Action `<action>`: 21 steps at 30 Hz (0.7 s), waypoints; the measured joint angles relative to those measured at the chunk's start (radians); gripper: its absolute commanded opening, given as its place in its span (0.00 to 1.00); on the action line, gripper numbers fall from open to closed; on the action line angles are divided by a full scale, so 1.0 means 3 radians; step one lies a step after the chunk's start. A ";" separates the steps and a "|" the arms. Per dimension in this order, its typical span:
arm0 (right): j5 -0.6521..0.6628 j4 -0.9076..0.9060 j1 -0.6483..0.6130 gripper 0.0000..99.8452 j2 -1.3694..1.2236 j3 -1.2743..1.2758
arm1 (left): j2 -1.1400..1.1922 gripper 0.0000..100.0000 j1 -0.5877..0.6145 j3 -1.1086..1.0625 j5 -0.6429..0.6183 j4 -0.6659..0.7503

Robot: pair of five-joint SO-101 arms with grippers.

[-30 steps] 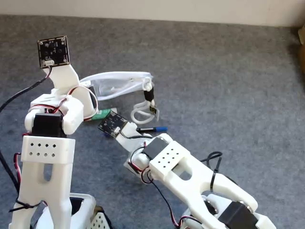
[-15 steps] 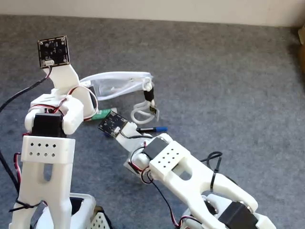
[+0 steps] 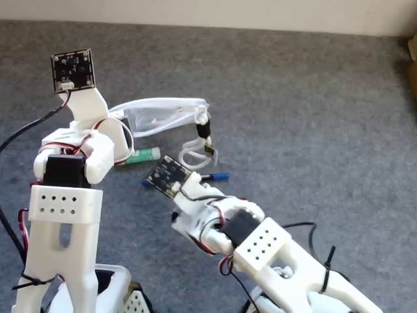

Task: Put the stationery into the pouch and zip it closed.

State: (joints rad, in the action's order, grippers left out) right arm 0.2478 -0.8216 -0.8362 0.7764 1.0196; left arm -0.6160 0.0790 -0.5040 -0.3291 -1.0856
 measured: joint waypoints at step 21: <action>0.0000 0.0251 0.0000 0.01 0.0005 0.0118 | 0.0000 0.01 0.0000 0.0000 0.0000 0.0000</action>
State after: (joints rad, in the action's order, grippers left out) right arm 0.2478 -0.7465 -0.8362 0.7779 1.0549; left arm -0.6160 0.0790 -0.5040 -0.3291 -1.0856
